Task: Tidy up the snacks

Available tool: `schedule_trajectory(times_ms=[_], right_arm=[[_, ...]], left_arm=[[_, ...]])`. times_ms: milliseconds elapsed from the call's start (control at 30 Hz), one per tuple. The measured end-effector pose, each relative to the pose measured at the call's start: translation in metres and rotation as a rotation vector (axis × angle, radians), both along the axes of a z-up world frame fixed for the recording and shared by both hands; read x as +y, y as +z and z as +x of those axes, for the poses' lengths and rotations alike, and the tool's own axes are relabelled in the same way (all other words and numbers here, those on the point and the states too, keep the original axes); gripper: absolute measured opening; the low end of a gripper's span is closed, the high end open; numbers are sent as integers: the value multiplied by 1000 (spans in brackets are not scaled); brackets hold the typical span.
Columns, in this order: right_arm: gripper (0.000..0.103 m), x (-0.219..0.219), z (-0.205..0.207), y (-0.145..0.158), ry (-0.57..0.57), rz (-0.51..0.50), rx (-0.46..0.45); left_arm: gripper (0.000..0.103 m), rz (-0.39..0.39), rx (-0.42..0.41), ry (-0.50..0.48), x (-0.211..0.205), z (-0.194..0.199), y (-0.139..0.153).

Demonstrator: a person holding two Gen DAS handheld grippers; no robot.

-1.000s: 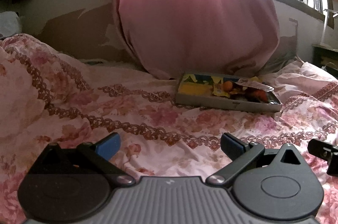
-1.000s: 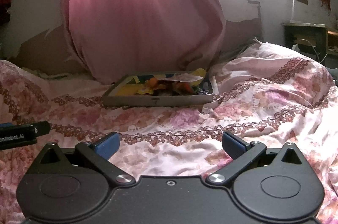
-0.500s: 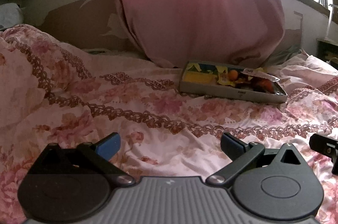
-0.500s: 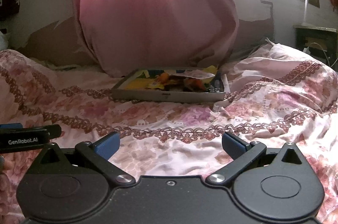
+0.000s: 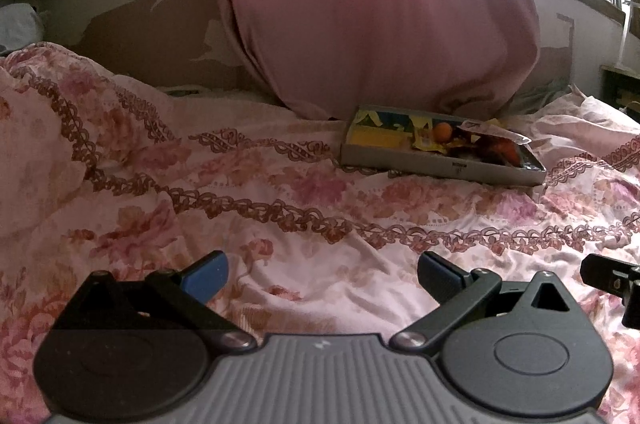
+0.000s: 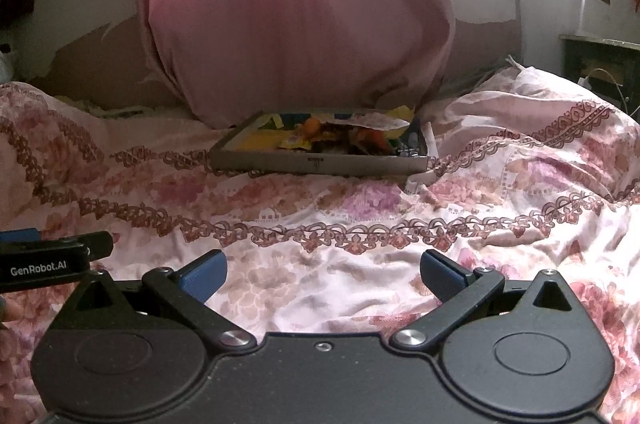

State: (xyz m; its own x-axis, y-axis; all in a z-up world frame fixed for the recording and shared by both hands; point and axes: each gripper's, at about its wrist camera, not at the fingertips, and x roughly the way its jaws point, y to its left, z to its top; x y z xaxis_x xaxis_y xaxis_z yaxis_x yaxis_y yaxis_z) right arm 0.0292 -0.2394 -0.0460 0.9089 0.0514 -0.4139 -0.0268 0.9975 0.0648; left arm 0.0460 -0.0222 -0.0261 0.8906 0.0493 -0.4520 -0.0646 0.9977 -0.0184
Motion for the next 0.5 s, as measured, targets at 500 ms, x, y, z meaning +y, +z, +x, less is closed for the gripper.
schedule_trajectory(times_ms=[500], right_arm=[[102,3,5,-4,3,-7,38]], left_arm=[[103,3,-1,-2,-1,0,0]])
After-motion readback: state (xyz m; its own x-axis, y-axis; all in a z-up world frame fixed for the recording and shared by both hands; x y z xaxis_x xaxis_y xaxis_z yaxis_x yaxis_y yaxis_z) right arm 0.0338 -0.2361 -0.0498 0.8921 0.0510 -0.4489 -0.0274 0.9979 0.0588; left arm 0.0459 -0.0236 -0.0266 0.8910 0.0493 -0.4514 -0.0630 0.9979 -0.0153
